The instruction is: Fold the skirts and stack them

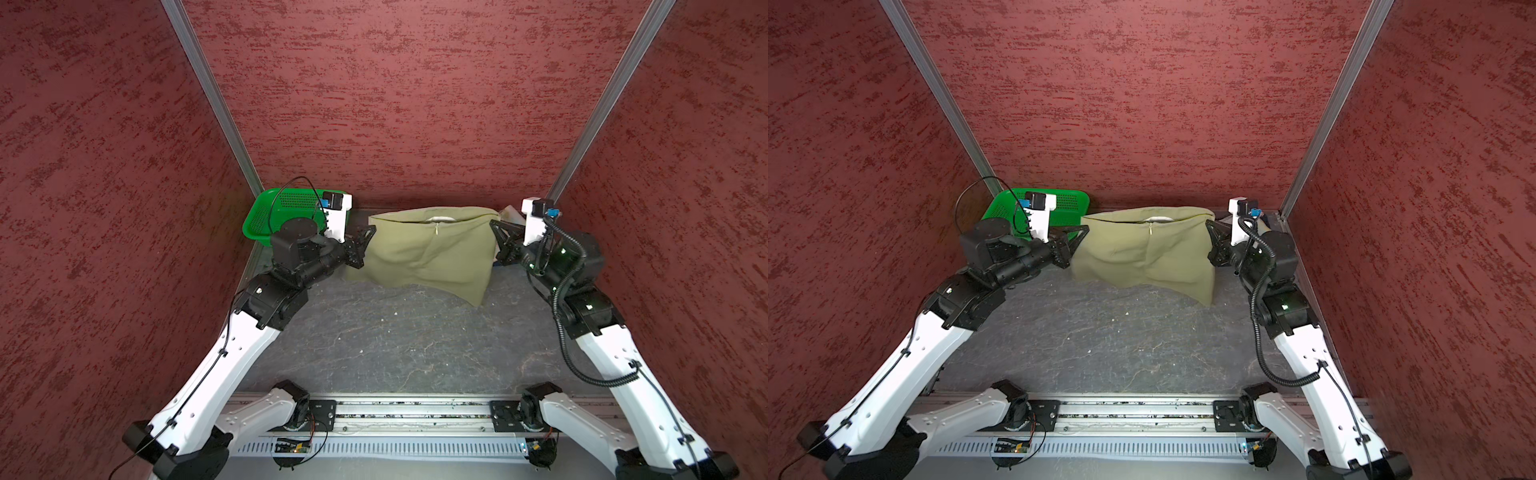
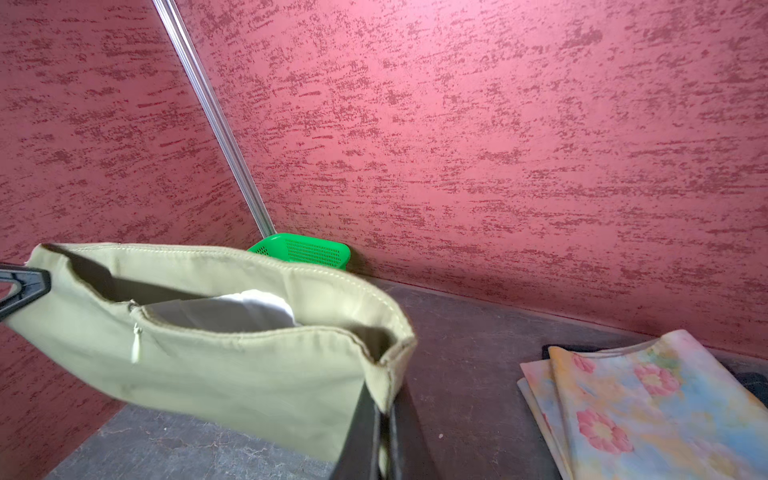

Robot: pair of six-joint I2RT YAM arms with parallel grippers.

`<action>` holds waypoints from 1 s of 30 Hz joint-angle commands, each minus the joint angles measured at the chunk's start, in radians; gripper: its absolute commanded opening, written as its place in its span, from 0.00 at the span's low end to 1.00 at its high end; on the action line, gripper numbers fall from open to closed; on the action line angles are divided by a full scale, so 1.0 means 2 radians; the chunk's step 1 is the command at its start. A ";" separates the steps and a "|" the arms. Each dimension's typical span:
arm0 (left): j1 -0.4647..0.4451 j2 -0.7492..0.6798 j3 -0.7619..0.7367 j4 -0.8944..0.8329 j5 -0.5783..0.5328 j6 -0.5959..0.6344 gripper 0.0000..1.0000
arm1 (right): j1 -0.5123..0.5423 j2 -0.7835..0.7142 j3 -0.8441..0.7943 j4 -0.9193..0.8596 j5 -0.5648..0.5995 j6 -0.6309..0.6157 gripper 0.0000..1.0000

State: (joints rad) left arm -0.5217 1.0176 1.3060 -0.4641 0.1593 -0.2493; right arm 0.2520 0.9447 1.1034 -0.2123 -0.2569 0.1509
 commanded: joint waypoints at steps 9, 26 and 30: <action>0.106 0.171 0.045 -0.002 -0.001 0.000 0.01 | -0.022 0.220 0.096 -0.039 -0.007 0.082 0.00; 0.089 0.342 0.088 -0.060 -0.085 -0.009 0.99 | -0.033 0.355 0.105 -0.080 0.062 0.114 0.89; 0.060 0.302 0.000 -0.065 -0.100 -0.026 0.99 | -0.033 0.279 0.016 -0.128 0.104 0.161 0.89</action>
State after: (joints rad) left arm -0.3717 1.6382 1.4075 -0.5377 0.0044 -0.2825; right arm 0.1883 1.5566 1.2308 -0.3408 -0.1555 0.3943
